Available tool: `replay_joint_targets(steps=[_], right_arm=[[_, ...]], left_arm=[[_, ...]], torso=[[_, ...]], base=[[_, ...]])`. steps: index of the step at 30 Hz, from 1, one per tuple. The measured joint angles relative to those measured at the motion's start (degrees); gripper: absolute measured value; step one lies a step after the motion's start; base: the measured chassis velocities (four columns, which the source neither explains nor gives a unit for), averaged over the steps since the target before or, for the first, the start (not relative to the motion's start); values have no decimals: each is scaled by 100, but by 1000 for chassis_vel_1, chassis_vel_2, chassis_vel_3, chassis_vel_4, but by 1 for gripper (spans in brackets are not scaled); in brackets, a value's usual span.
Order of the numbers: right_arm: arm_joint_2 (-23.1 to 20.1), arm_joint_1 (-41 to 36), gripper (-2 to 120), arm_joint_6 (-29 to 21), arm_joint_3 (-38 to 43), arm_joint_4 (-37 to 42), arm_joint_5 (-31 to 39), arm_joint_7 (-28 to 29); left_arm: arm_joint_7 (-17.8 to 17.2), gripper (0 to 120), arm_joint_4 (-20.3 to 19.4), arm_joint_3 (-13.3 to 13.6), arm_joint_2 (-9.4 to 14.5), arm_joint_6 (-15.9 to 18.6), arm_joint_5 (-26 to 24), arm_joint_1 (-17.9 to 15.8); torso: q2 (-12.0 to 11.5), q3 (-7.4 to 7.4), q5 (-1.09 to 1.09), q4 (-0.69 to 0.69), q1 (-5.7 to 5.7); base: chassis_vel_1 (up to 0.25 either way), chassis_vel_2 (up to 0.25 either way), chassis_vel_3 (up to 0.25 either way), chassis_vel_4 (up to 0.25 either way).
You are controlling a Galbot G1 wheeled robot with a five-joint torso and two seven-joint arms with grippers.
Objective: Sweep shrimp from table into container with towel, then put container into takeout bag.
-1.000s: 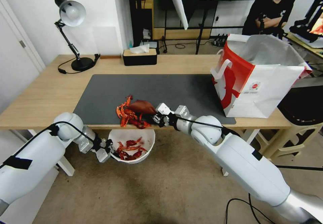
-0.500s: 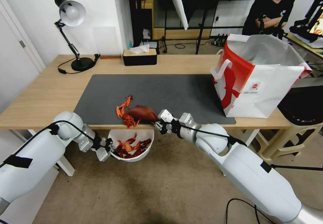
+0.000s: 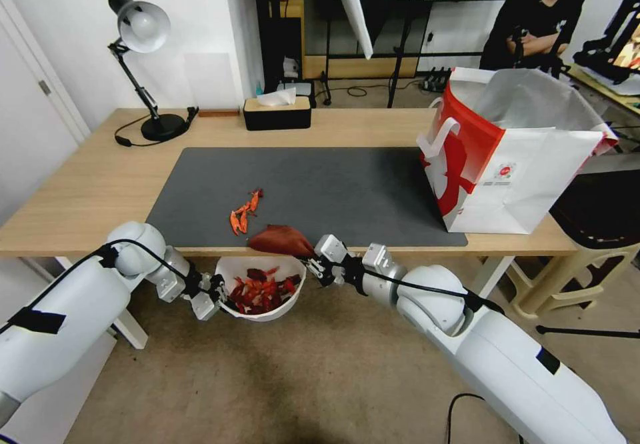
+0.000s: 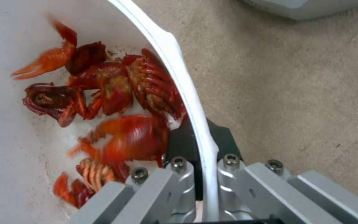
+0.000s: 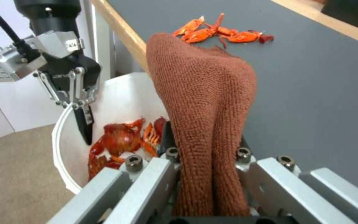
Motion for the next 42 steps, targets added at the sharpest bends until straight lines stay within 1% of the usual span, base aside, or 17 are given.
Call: replay_joint_targets(steps=[10, 14, 15, 18, 19, 22, 23, 27, 28, 30, 32, 34, 35, 36, 40, 41, 42], right_arm=[[126, -49, 3, 157, 133, 29, 138, 10], [167, 201, 3, 293, 264, 66, 560, 92], [167, 201, 3, 293, 264, 66, 560, 92], [224, 702, 3, 425, 357, -84, 1098, 266], [224, 702, 3, 425, 357, -84, 1098, 266], [352, 1147, 3, 540, 347, -444, 1516, 506], [352, 1147, 3, 540, 347, -444, 1516, 506], [657, 1749, 3, 571, 115, -1297, 1730, 921], [657, 1749, 3, 571, 115, -1297, 1730, 921], [812, 2033, 3, 425, -83, -1720, 1746, 1162], [837, 2084, 3, 398, -124, -1794, 1740, 1204], [969, 2307, 3, 262, -325, -2117, 1662, 1394], [1077, 2477, 3, 98, -459, -2327, 1579, 1550], [1077, 2477, 3, 98, -459, -2327, 1579, 1550], [1449, 2993, 3, -237, -830, -3015, 1358, 1809], [1449, 2993, 3, -237, -830, -3015, 1358, 1809], [1592, 3136, 3, -351, -916, -3236, 1322, 1844]], left_arm=[[-5, 0, -32, -27, 11, 0, 1, 64], [-8, 0, -42, -59, 28, 0, 3, 107], [-8, 0, -42, -59, 28, 0, 3, 107], [-8, 0, -73, -177, 43, 0, 7, 205], [-8, 0, -73, -177, 43, 0, 7, 205], [-6, 0, -73, -271, 68, -1, 12, 278], [-6, 0, -73, -271, 68, -1, 12, 278], [-4, 0, -23, -346, 107, -14, 14, 329], [-4, 0, -23, -346, 107, -14, 14, 329], [-3, 0, -8, -369, 126, -16, 14, 339], [-3, 0, -5, -371, 128, -16, 14, 340], [-2, 0, 17, -389, 139, -18, 10, 340], [1, 0, 31, -401, 148, -20, 9, 340], [1, 0, 31, -401, 148, -20, 9, 340], [6, 0, 43, -438, 197, -24, -19, 362], [6, 0, 43, -438, 197, -24, -19, 362], [7, 0, 43, -456, 214, -24, -30, 373]], torso=[[0, 1, 0, 0, 0], [0, 1, 0, 0, 1], [0, 1, 0, 0, 1], [0, 1, 0, 0, 1], [0, 1, 0, 0, 1], [0, 1, -1, 0, 1], [0, 1, -1, 0, 1], [0, 1, -1, 0, 2], [0, 1, -1, 0, 2], [0, 1, -1, 1, 2], [0, 1, 0, 1, 1], [0, 1, 0, 0, 2], [0, 1, -1, 0, 2], [0, 1, -1, 0, 2], [0, 1, -1, 0, 2], [0, 1, -1, 0, 2], [0, 1, -2, 1, 2]], base=[[0, 0, 0, 0], [0, 0, 0, 0], [0, 0, 0, 0], [0, 0, 0, 0], [0, 0, 0, 0], [0, 0, 0, 0], [0, 0, 0, 0], [0, 0, 0, 0], [0, 0, 0, 0], [0, 0, 0, 0], [0, 0, 0, 0], [0, 0, 0, 0], [0, 0, 0, 0], [0, 0, 0, 0], [0, 0, 0, 0], [0, 0, 0, 0], [0, 0, 0, 0]])
